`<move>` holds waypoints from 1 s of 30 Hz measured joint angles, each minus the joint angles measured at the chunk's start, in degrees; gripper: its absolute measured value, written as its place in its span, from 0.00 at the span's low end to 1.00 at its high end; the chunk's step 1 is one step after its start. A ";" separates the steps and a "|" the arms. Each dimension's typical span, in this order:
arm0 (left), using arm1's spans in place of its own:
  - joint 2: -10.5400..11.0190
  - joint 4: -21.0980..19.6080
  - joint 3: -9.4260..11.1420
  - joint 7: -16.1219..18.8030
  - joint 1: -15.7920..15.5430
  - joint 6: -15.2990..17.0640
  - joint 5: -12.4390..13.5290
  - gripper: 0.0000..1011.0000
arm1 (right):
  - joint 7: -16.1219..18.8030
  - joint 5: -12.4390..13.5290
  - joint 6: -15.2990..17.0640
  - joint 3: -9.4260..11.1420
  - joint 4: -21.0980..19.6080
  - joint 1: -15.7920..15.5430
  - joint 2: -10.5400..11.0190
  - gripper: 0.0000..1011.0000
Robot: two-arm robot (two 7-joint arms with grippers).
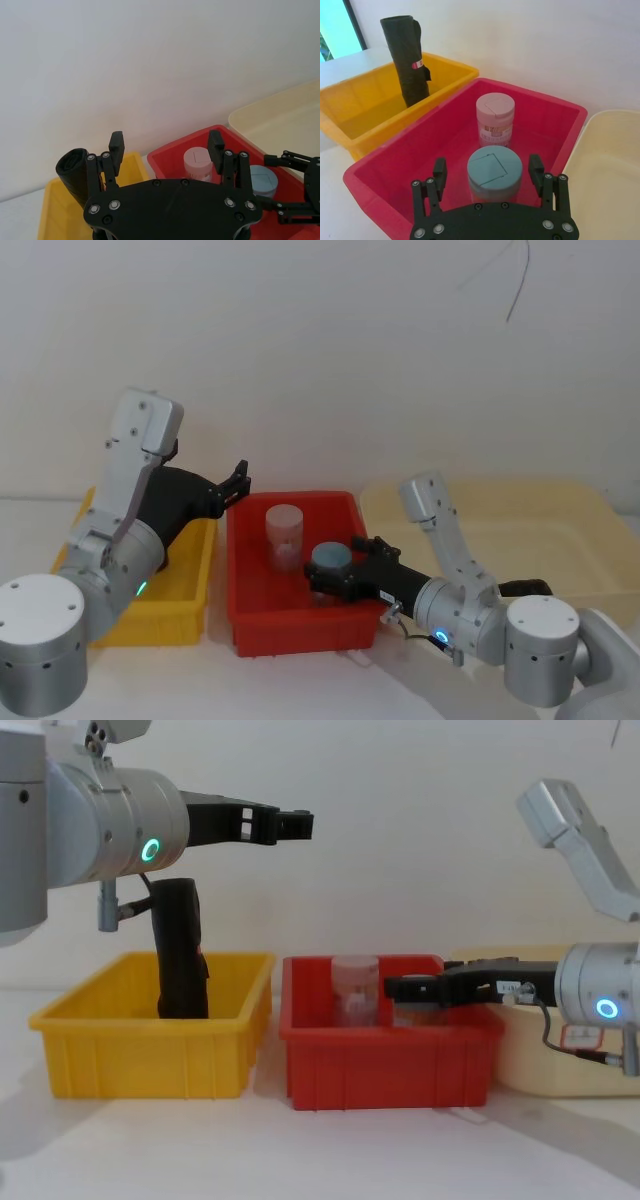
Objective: Pick up the garbage bag with the one hand and transfer it to the other hand.
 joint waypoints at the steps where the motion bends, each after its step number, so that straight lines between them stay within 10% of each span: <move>1: 0.00 0.00 0.00 0.00 0.00 0.00 0.00 0.99 | 0.01 0.02 0.00 -0.02 0.04 0.02 0.00 0.99; 17: 0.00 0.00 0.00 0.00 0.00 -0.01 0.00 0.99 | 0.09 0.67 -0.14 -0.87 1.38 0.79 -0.11 0.99; 30: 0.00 0.00 0.00 0.00 0.00 -0.01 -0.01 0.99 | -0.11 0.85 0.06 -1.33 1.72 1.21 -0.02 0.67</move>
